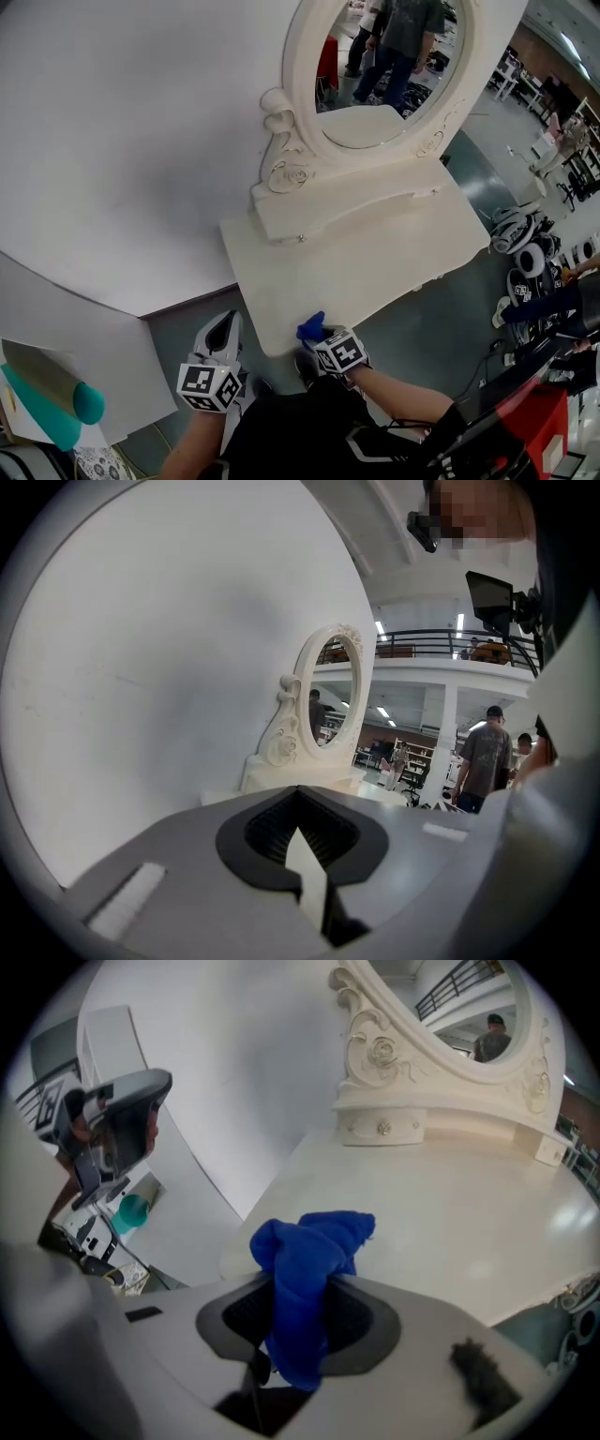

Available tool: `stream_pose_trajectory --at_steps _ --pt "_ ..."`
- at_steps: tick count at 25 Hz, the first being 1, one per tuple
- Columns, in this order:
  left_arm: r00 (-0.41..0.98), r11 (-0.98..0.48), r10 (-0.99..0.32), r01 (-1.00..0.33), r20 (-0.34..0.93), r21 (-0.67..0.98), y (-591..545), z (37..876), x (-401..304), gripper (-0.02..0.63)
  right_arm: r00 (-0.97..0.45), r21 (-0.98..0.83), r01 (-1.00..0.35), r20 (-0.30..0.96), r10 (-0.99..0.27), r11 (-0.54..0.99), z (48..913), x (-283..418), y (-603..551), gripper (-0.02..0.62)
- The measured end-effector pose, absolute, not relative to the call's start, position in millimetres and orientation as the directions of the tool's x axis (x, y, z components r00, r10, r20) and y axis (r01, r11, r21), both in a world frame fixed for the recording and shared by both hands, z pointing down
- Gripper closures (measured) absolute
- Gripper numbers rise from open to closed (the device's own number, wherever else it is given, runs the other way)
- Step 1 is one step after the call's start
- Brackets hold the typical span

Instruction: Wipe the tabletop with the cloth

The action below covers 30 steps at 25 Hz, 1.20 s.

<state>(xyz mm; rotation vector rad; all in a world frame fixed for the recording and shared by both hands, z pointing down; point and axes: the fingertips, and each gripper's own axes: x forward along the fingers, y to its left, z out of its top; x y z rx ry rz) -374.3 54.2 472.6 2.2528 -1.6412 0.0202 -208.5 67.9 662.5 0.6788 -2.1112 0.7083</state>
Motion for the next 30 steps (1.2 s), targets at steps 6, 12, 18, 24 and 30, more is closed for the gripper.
stream_pose_trajectory --at_steps 6,12,18,24,30 --pt "0.271 -0.209 -0.933 -0.944 0.238 0.255 61 469 -385 0.597 -0.561 -0.200 -0.707 0.743 -0.366 0.679 635 -238 -35 0.462" --pt "0.206 -0.145 -0.942 -0.962 0.264 0.232 64 467 -396 0.597 -0.524 -0.123 -0.711 0.750 -0.404 0.693 646 -284 -128 0.462" --pt "0.174 -0.112 -0.947 -0.967 0.270 0.230 62 465 -407 0.597 -0.468 -0.084 -0.716 0.794 -0.388 0.693 669 -290 -143 0.460" --pt "0.223 -0.162 -0.943 -0.956 0.246 0.243 56 464 -401 0.597 -0.447 -0.082 -0.723 0.812 -0.375 0.686 672 -258 -96 0.460" --pt "0.294 -0.235 -0.928 -0.939 0.228 0.252 50 463 -383 0.598 -0.426 -0.092 -0.741 0.830 -0.360 0.665 673 -207 -31 0.460"
